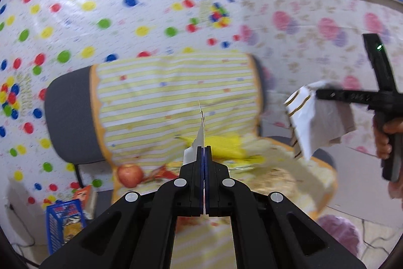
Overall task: Collect trash
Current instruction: 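Carry the bag and packet over the trash bin and open both tools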
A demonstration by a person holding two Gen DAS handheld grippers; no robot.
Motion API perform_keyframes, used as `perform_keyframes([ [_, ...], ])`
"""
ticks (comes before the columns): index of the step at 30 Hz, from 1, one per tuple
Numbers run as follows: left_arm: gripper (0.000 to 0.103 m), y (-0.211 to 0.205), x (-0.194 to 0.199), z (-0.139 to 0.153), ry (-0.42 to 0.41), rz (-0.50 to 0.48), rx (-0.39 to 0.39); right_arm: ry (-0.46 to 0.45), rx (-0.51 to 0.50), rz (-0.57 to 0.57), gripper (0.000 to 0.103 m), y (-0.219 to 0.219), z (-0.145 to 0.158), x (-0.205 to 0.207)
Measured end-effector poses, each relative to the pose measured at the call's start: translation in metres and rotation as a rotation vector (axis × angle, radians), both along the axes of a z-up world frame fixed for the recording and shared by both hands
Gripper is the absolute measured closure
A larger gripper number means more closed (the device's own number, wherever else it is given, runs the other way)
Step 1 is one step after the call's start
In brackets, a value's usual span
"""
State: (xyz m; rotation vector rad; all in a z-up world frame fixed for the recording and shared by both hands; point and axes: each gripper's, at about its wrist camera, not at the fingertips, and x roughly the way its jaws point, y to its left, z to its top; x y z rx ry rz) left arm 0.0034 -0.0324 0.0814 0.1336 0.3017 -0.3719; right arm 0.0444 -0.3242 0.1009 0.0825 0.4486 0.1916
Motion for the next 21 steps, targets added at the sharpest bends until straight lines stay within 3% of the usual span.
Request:
perform_keyframes([
  [9,0.103,-0.058,-0.075,0.000,-0.011,-0.252,-0.039,0.007,-0.018,-0.162,0.099,-0.038,-0.026,-0.097],
  [16,0.103,-0.112,-0.096,-0.033,0.117,-0.436,-0.079,0.061,-0.042,-0.299,0.099,-0.065,-0.058,-0.157],
  [21,0.103,-0.148,-0.104,-0.071,0.197,-0.474,-0.046,0.147,-0.015,-0.370,0.099,-0.075,-0.093,-0.190],
])
